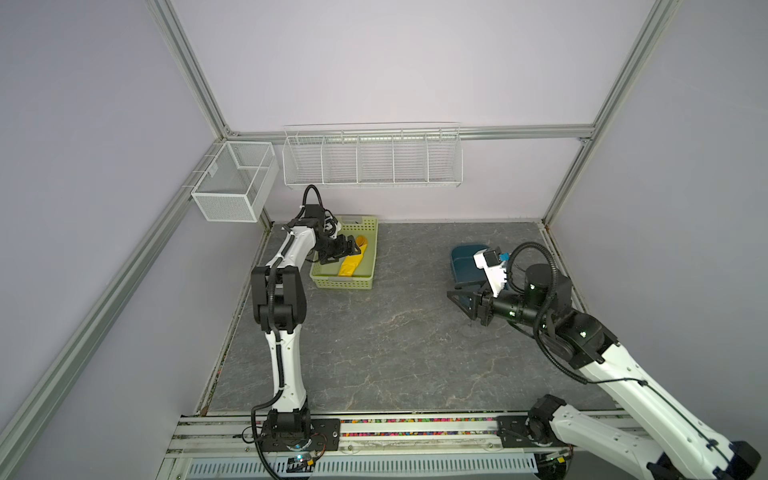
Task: Place the utensils on the paper napkin and roll it up
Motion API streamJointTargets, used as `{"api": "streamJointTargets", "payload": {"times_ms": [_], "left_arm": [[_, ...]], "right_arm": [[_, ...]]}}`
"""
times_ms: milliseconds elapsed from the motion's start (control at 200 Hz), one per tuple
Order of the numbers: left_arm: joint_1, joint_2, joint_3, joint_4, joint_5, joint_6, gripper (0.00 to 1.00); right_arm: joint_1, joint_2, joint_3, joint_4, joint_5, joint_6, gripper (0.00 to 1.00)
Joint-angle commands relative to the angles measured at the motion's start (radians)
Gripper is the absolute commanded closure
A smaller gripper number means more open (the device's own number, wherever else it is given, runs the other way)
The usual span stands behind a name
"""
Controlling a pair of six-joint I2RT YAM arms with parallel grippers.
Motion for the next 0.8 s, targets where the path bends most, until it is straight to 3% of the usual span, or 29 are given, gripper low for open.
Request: {"api": "streamJointTargets", "payload": {"times_ms": [0,90,115,180,255,370,490,560,685,795], "left_arm": [[0.003,-0.180,-0.090,0.122,-0.046,-0.010,0.01],[0.003,-0.320,-0.245,0.196,-0.121,-0.012,0.01],[0.004,-0.360,-0.292,0.220,-0.148,-0.013,0.01],[0.005,-0.469,-0.431,0.303,-0.244,-0.023,0.01],[0.005,-0.600,-0.614,0.416,-0.393,-0.041,0.01],[0.005,-0.766,-0.903,0.610,-0.663,-0.065,0.01],[0.014,-0.877,-1.146,0.794,-0.854,-0.051,0.01],[0.023,-0.898,-1.255,0.912,-0.888,-0.039,0.01],[0.026,-0.855,-1.437,1.279,-0.821,0.085,0.01],[0.032,-0.816,-1.450,1.419,-0.721,0.110,0.01]], "right_arm": [[-0.016,0.022,0.018,-0.066,0.117,-0.036,0.45],[-0.061,0.047,-0.004,-0.088,0.213,-0.048,0.31],[-0.082,0.056,-0.010,-0.096,0.243,-0.048,0.17],[-0.148,0.079,-0.027,-0.109,0.318,-0.040,0.00],[-0.229,0.101,-0.064,-0.096,0.435,-0.047,0.10],[-0.360,0.138,-0.189,-0.017,0.643,-0.052,0.10],[-0.471,0.130,-0.419,0.281,0.742,-0.114,0.09],[-0.540,0.151,-0.536,0.493,0.717,-0.125,0.09],[-0.626,0.282,-0.675,0.882,0.622,-0.177,0.10],[-0.668,0.397,-0.649,1.026,0.561,-0.185,0.09]]}}
